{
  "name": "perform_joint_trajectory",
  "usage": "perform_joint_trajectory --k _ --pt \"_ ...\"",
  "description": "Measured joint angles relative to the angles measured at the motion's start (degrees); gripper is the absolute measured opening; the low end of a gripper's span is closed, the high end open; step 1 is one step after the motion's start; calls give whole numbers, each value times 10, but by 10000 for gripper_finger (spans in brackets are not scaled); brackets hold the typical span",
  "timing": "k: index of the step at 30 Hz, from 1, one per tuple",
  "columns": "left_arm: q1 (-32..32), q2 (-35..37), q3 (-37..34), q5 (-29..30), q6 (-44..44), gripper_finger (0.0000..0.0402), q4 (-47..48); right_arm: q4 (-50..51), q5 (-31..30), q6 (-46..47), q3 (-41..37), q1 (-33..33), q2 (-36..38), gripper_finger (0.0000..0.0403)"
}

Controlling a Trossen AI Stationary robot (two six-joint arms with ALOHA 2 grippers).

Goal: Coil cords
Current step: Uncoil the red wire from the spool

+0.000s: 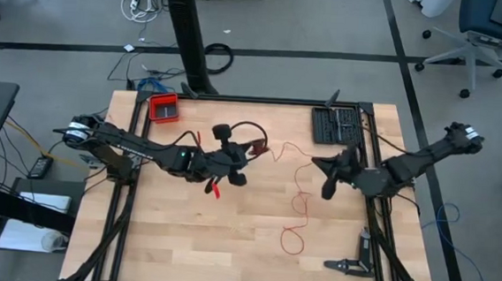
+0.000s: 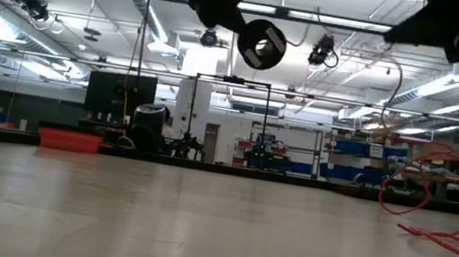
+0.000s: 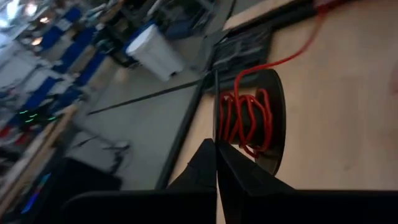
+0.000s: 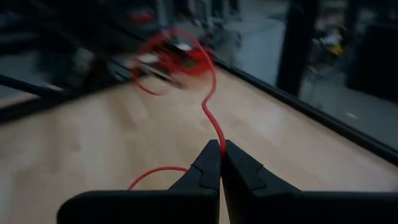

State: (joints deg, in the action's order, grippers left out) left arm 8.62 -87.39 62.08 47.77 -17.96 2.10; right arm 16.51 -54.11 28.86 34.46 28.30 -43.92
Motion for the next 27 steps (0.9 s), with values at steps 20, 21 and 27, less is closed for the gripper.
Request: perform_joint_trajectory --k 20,21,27 --pt "0 0 0 164 67 3 -102 -334 359 -315 0 107 -74 3" --pt "0 0 0 161 74 3 -110 -334 361 -311 0 102 -85 3" --pt "0 0 0 126 127 3 -149 -328 364 -277 0 51 -155 3"
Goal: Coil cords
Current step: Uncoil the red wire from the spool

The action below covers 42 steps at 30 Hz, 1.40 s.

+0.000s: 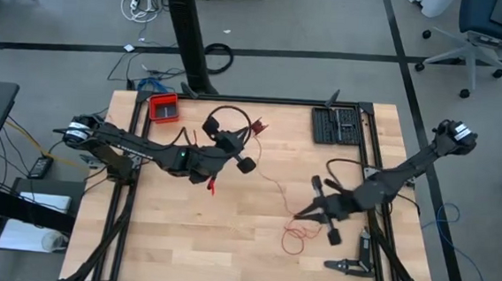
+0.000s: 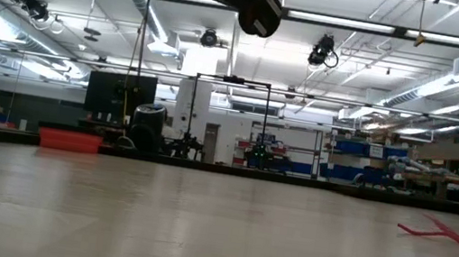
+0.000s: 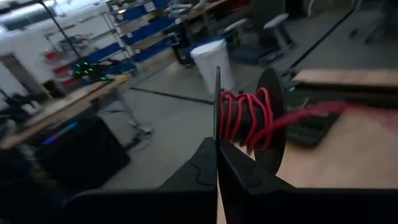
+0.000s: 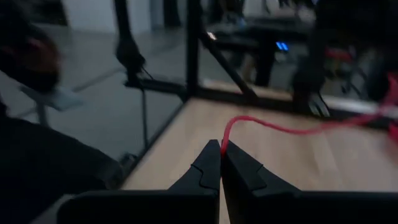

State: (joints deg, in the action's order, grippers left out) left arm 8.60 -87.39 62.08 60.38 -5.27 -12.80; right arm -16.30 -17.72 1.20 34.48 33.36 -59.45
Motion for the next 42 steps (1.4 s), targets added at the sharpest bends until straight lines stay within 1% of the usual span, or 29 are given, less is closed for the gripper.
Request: perform_joint_trajectory --k 6,9,11,13,18,21,23,25,27,29,32,35,38,40,42 --pt "1 0 0 -59 15 3 -41 15 50 51 0 -74 -69 3" --pt "4 0 0 -96 14 3 -52 61 53 82 0 -103 -89 3" --pt "7 0 0 -127 9 3 -57 110 42 108 0 -120 -92 3" --pt "8 0 0 -165 -4 3 -56 164 7 143 0 -136 -90 3" --pt "8 0 0 -272 -56 3 -17 297 -127 244 0 -156 -62 3" --pt "9 0 0 -299 -93 3 25 362 -207 318 0 -156 -32 3" --pt "8 0 0 -300 -119 3 58 402 -254 366 0 -154 -6 3" --pt "8 0 0 -297 -141 3 97 426 -293 399 0 -145 20 3" --pt "8 0 0 -277 -158 3 135 433 -331 411 0 -131 47 3" --pt "8 0 0 -241 -170 3 170 426 -371 410 0 -109 73 3" --pt "8 0 0 -172 -171 3 208 397 -421 386 0 -71 107 3" --pt "8 0 0 -98 -171 3 216 338 -454 322 0 -30 135 3" --pt "8 0 0 -42 -171 3 214 244 -469 220 0 12 149 3" --pt "8 0 0 -13 -170 3 212 170 -467 138 0 38 150 3" --pt "7 0 0 13 -166 3 206 102 -437 58 0 59 147 3"
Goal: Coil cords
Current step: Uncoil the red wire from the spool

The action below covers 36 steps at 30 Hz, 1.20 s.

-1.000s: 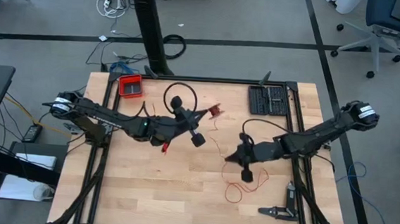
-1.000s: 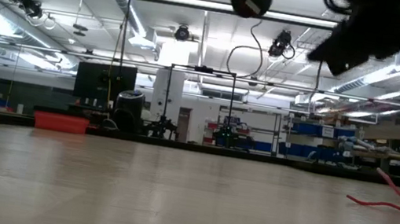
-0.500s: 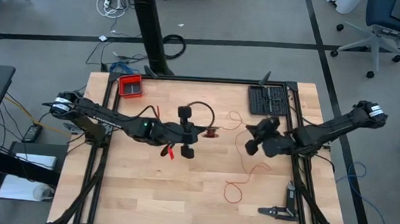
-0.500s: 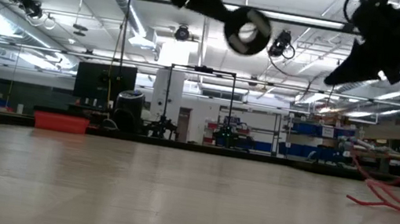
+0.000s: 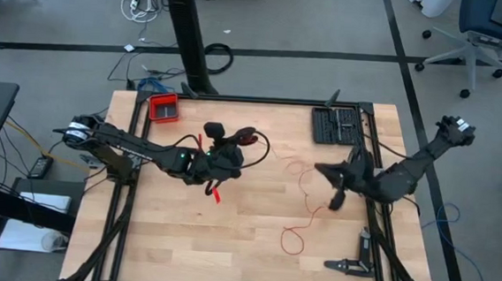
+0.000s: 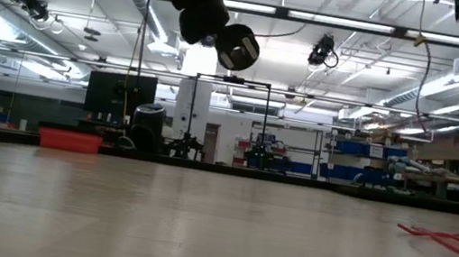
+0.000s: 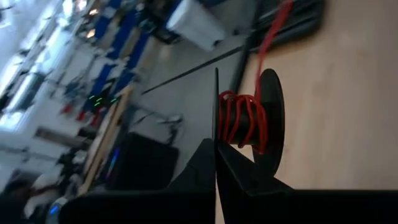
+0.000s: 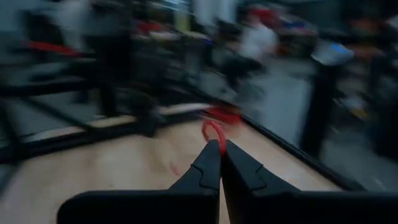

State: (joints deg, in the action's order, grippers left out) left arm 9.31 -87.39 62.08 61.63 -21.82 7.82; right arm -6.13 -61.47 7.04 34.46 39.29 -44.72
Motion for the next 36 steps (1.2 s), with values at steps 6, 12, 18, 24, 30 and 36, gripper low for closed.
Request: perform_joint_trajectory --k 6,12,18,24,30,36 --pt "-9 0 0 39 41 3 -58 -131 211 -133 0 30 -20 3" --pt "-15 0 0 47 121 3 -119 -148 333 -146 0 26 -50 3" --pt "-14 0 0 46 188 3 -187 -147 398 -126 0 -4 -94 3" --pt "-14 0 0 39 231 3 -226 -119 455 -51 0 -74 -154 3" --pt "-12 0 0 26 240 3 -240 -75 580 55 0 -156 -230 3" --pt "-4 0 0 16 235 3 -244 25 603 130 0 -213 -275 3"
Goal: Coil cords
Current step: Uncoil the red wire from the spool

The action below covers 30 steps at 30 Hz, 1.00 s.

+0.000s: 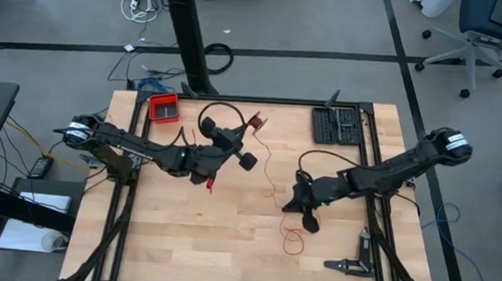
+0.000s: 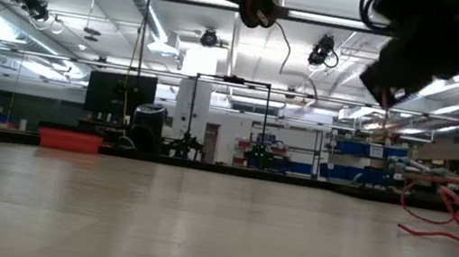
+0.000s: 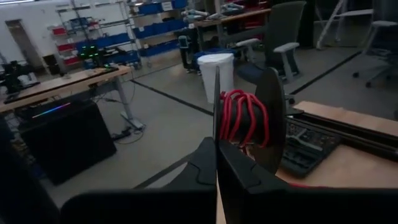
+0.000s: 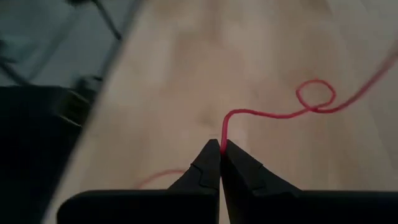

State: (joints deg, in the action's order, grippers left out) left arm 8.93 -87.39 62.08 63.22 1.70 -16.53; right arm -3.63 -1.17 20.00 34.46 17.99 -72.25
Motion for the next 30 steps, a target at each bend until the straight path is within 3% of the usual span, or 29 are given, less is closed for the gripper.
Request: perform_joint_trajectory --k 5,15,18,25,30 --pt "2 0 0 -71 -29 3 -8 117 -58 68 0 -38 8 3" --pt "3 0 0 -329 -82 3 -16 317 -251 227 0 -62 62 3" --pt "8 0 0 -375 -123 3 10 359 -308 261 0 -55 92 3" --pt "13 0 0 -352 -213 3 122 382 -454 284 0 -3 175 3" --pt "11 0 0 -256 -240 3 196 375 -551 282 0 50 227 3"
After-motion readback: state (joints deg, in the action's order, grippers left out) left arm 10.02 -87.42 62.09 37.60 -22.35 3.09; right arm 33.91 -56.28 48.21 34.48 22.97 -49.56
